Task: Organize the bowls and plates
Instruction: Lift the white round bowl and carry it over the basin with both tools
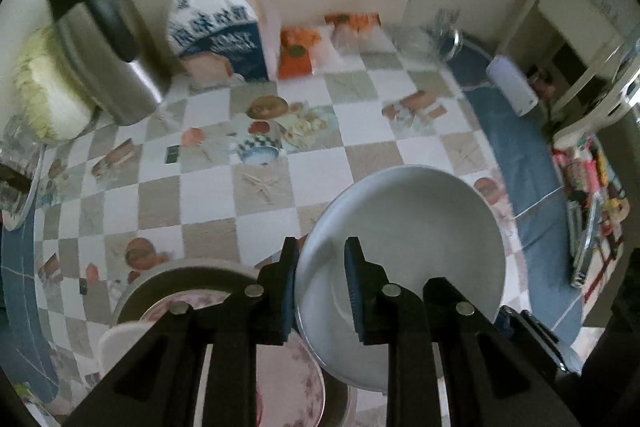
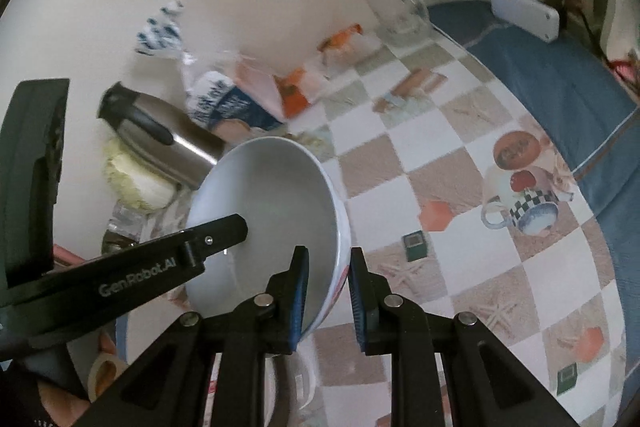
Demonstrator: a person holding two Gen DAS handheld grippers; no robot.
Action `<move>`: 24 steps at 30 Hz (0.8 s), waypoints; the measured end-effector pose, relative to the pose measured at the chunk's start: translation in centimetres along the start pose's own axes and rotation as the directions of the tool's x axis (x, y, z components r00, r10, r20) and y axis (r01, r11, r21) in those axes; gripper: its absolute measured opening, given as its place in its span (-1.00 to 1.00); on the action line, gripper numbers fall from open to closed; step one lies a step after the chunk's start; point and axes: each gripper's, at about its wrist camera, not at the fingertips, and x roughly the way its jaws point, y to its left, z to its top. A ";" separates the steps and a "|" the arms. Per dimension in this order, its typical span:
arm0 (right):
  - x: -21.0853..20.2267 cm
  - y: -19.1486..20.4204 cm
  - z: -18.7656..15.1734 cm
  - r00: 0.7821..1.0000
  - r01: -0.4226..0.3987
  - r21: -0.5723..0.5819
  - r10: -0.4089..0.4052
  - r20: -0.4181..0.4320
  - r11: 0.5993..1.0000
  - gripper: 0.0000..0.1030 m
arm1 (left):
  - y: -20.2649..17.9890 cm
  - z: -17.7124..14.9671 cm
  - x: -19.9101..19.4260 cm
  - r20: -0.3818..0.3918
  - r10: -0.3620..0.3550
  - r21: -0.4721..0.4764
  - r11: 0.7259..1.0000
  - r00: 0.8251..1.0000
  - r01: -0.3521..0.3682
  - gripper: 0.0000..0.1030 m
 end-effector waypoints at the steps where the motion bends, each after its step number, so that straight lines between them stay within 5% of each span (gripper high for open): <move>1: -0.4 0.6 -0.2 1.000 -0.001 -0.009 0.001 0.003 1.000 -0.58 | 0.5 -0.3 -0.6 0.012 -0.002 -0.007 1.000 1.000 0.002 -0.54; 14: -3.7 9.3 -3.2 0.999 -0.045 -0.161 0.048 0.015 0.986 -0.58 | 7.2 -4.9 -8.3 0.163 -0.018 -0.123 0.992 0.986 0.038 -0.54; 24: -4.4 13.1 -5.9 0.998 -0.069 -0.227 0.068 -0.012 0.972 -0.58 | 11.1 -8.0 -10.7 0.228 -0.047 -0.205 0.974 0.972 0.095 -0.54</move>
